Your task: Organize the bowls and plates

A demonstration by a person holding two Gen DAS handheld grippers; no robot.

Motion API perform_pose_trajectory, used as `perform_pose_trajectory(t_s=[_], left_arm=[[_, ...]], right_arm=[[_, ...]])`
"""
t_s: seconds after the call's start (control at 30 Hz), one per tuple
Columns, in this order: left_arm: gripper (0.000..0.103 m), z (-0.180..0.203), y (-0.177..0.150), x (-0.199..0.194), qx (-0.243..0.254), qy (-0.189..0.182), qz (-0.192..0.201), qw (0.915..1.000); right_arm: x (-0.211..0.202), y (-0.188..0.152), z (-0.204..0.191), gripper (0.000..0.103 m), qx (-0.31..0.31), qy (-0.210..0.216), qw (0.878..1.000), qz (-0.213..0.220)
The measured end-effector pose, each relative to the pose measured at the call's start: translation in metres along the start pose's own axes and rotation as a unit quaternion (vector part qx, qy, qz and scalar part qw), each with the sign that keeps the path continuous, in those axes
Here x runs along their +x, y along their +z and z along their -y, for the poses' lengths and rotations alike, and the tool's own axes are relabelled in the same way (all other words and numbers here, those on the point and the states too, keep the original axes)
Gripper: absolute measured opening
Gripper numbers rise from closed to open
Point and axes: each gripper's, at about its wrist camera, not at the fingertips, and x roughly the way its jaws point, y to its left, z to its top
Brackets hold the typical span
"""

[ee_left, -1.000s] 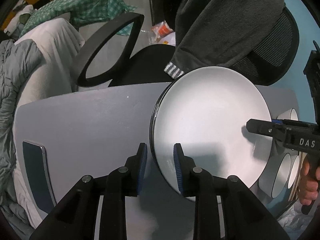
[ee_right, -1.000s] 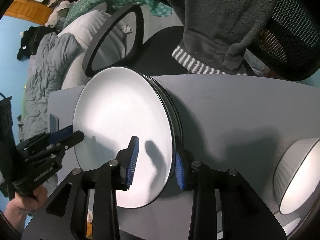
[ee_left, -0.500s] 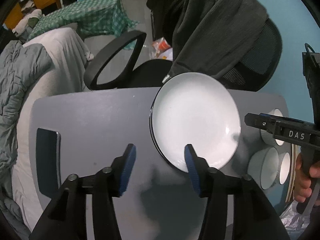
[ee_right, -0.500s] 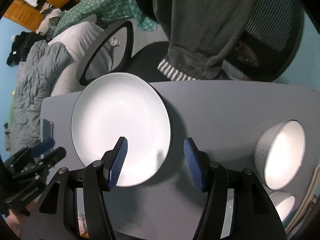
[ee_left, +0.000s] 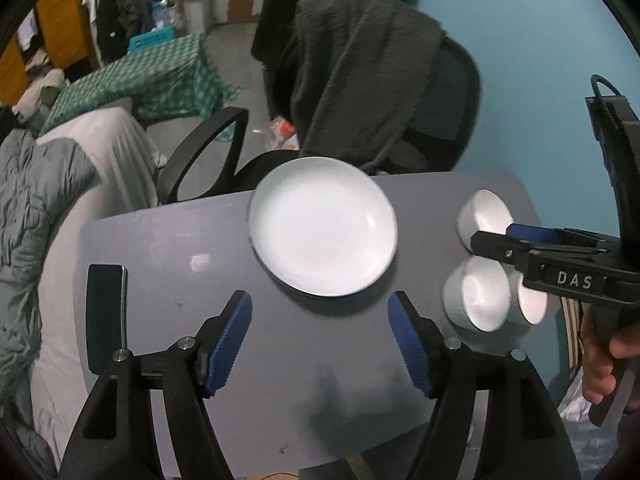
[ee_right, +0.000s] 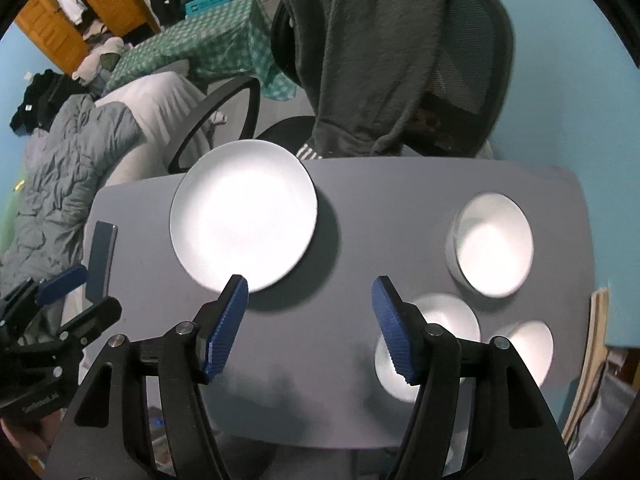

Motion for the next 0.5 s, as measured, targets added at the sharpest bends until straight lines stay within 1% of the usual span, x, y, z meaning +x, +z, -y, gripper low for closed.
perform_pose_trajectory(t_s=[0.13,0.3,0.5], left_arm=[[0.072,0.013,-0.007,-0.007,0.011,-0.016,0.002,0.9998],[0.072,0.031,-0.016,-0.006,0.027,-0.029,-0.006,0.9992],[0.072,0.057,-0.023,0.0,0.046,-0.047,-0.02,0.9976]], right_arm=[[-0.014,-0.018,0.005,0.064,0.01,-0.005,1.0,0.007],[-0.029,-0.037,0.013,0.064,0.021,-0.016,1.0,0.013],[-0.034,-0.052,0.033,0.064,0.039,-0.02,0.999,0.011]])
